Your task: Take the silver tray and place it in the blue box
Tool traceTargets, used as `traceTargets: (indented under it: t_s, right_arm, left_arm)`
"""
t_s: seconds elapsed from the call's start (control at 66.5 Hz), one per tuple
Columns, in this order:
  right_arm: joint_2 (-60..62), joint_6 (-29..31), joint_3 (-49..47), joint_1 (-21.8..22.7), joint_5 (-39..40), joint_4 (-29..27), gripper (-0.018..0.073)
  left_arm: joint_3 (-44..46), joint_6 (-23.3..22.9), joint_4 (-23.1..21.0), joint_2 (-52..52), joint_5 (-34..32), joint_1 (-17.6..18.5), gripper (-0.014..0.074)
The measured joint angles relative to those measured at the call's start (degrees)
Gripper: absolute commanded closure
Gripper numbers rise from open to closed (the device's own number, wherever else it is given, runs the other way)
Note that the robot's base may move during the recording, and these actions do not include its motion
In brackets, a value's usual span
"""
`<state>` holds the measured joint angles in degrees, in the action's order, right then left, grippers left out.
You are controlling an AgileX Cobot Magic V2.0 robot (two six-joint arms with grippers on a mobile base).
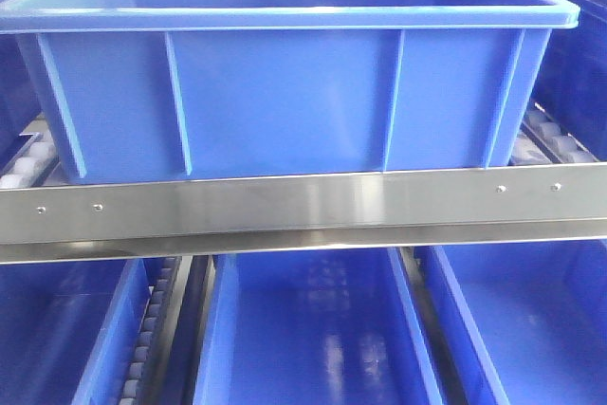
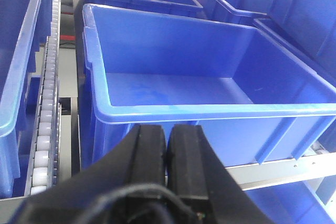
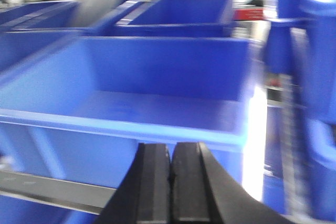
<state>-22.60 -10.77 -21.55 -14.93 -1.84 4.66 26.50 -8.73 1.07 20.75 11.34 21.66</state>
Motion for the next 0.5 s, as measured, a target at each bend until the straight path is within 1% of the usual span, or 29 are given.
traceTargets:
  t_s: [0.09,0.165,0.226,0.316,0.496]
  right_arm:
    - [5.0,0.0,5.5,5.5,0.0,0.0,0.0509]
    - [9.4,0.0,9.8,8.9,0.0,0.0,0.0509]
    - [12.8,0.0,13.0,10.8,0.0,0.0,0.0509]
    - [16.8,0.0,17.0,12.0,0.0,0.0,0.0509]
    - [22.4,0.0,22.7,12.1,0.3,0.0,0.0509]
  left_arm:
    - [0.0,0.0,0.0,0.0,0.0,0.0,0.0603]
    - [0.0,0.0,0.0,0.0,0.0,0.0,0.0602]
    - [0.0,0.0,0.0,0.0,0.0,0.0,0.0603]
    - [0.0,0.0,0.0,0.0,0.0,0.0,0.0603]
    - [0.0,0.0,0.0,0.0,0.0,0.0,0.0603]
